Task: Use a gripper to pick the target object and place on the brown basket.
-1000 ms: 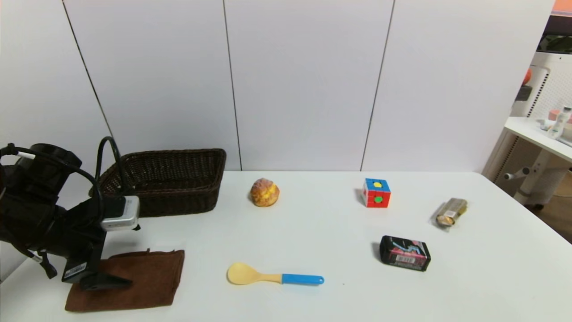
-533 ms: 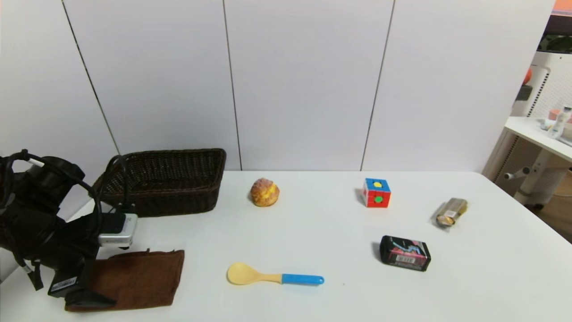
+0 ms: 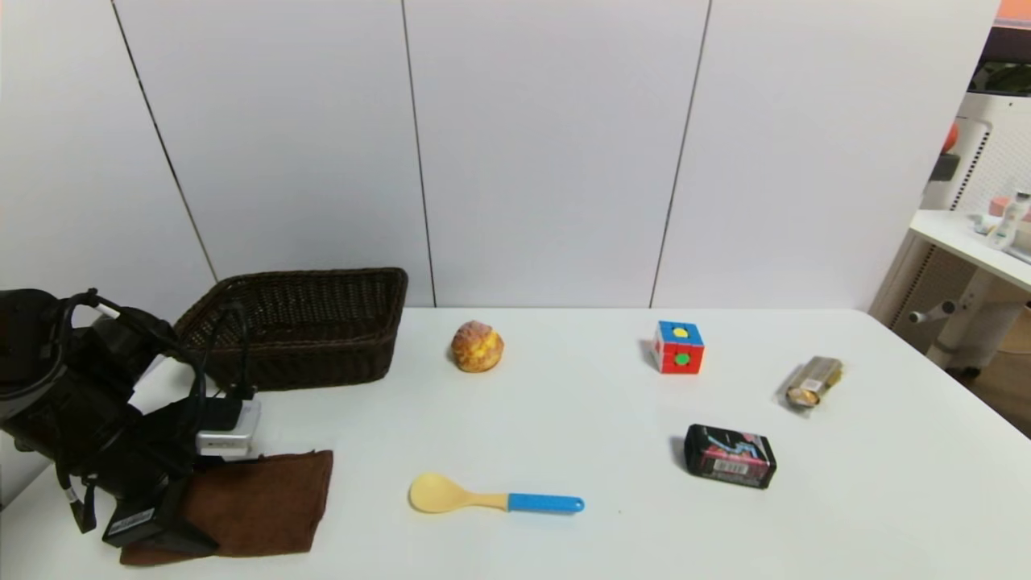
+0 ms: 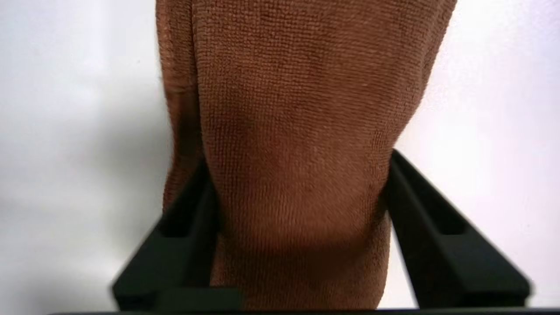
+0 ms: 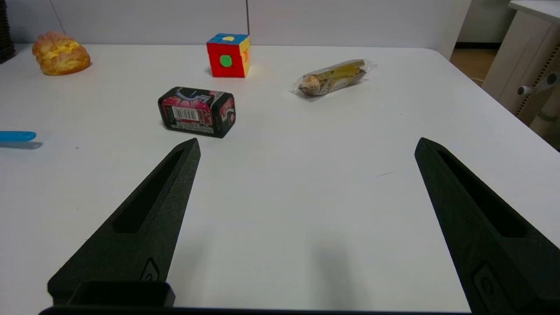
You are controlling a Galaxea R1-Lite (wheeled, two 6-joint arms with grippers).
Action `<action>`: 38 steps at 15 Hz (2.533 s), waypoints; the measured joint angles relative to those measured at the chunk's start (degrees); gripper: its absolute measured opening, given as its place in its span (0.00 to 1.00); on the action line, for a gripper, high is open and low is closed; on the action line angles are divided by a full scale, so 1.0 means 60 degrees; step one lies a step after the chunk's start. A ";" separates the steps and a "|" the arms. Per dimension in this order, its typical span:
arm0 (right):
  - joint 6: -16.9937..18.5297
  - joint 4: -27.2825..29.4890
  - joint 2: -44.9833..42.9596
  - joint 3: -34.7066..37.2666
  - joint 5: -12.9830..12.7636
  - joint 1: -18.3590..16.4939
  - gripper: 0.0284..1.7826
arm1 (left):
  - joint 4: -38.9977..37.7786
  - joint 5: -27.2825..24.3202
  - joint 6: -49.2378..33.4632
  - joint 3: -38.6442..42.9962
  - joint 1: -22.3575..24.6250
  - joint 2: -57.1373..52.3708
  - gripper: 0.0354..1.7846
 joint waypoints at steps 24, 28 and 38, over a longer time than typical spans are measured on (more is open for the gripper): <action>0.0008 0.0000 0.0000 -0.0004 -0.0004 0.0002 0.95 | -0.1213 -0.3365 -0.1869 -0.5784 -0.0018 0.0524 0.24; 0.0004 0.0000 0.0000 -0.0004 0.0000 0.0000 0.95 | -0.1605 -0.3318 -0.1938 -0.6841 -0.0020 0.1857 0.40; 0.0000 0.0000 0.0000 0.0000 -0.0004 0.0000 0.95 | -0.0957 -0.3033 -0.1989 -0.7044 -0.0020 0.2211 0.80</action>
